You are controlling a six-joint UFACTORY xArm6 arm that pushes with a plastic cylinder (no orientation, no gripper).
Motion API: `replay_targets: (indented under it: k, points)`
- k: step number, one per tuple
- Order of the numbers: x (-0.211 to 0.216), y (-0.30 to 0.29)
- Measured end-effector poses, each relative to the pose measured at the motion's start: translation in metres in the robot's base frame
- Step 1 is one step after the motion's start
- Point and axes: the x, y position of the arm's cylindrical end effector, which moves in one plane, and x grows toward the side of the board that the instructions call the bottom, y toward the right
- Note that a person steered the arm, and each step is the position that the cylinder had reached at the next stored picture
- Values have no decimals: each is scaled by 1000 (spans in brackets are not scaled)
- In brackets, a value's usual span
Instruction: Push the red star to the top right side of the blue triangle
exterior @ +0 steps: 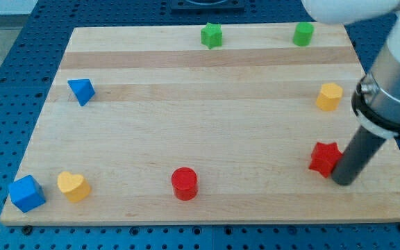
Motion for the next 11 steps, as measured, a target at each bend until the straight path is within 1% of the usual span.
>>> replay_targets:
  k: [1,2,5,6,8,9,10,11]
  points:
    - [-35,-22]
    - [-62,-58]
    - [-142,-139]
    - [-166,-149]
    - [-206,-149]
    - [-210,-146]
    - [-210,-124]
    - [-221,-129]
